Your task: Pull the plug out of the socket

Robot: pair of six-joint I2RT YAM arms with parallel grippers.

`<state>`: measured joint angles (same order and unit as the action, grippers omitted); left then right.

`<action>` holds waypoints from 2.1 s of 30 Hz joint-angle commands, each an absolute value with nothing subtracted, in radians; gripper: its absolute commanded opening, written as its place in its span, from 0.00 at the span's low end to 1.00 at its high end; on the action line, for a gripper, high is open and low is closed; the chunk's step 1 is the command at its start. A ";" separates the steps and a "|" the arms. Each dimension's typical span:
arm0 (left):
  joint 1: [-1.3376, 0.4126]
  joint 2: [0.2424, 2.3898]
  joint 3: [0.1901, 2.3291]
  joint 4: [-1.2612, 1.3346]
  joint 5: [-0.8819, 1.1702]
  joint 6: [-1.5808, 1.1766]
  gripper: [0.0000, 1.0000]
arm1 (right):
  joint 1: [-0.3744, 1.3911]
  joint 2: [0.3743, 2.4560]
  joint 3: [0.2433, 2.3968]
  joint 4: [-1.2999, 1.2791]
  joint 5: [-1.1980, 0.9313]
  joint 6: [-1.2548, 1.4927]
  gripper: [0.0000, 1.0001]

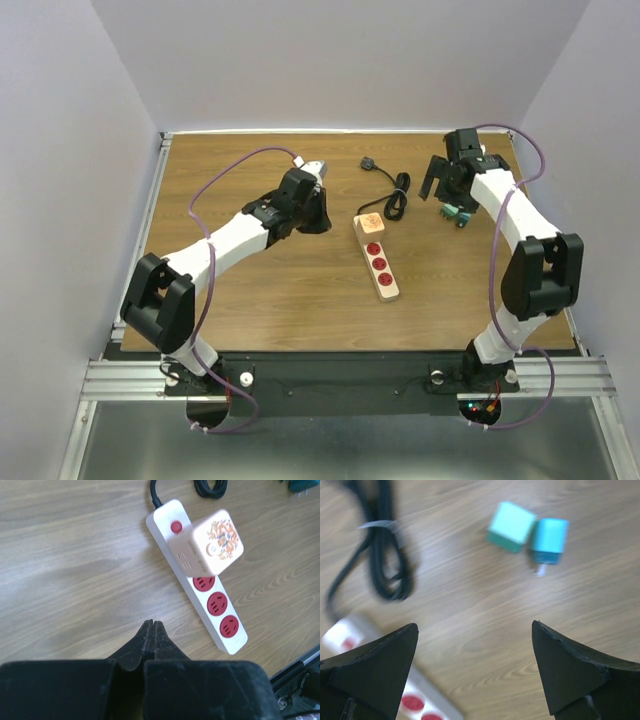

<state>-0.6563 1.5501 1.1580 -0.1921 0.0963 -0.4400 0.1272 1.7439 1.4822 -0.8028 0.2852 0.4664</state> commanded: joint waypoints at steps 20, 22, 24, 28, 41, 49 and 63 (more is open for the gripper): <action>-0.545 1.509 1.068 -0.120 0.190 -0.477 0.00 | 0.420 1.847 1.580 -0.618 -0.182 0.153 1.00; -0.546 1.503 1.054 -0.118 0.192 -0.479 0.00 | 0.440 1.864 1.583 -0.620 -0.175 0.152 1.00; -0.545 1.499 1.046 -0.117 0.192 -0.480 0.00 | 0.454 1.882 1.575 -0.618 -0.181 0.146 1.00; -0.546 1.482 1.017 -0.109 0.190 -0.491 0.00 | 0.480 1.882 1.546 -0.621 -0.198 0.140 1.00; -0.546 1.462 0.976 -0.084 0.215 -0.511 0.00 | 0.500 1.922 1.505 -0.653 -0.052 0.287 0.61; -0.549 1.453 0.979 -0.089 0.224 -0.515 0.00 | 0.512 1.953 1.540 -0.744 0.075 0.414 0.23; -0.552 1.450 1.058 -0.160 0.183 -0.508 0.00 | 0.512 1.789 1.376 -0.698 0.020 1.259 0.00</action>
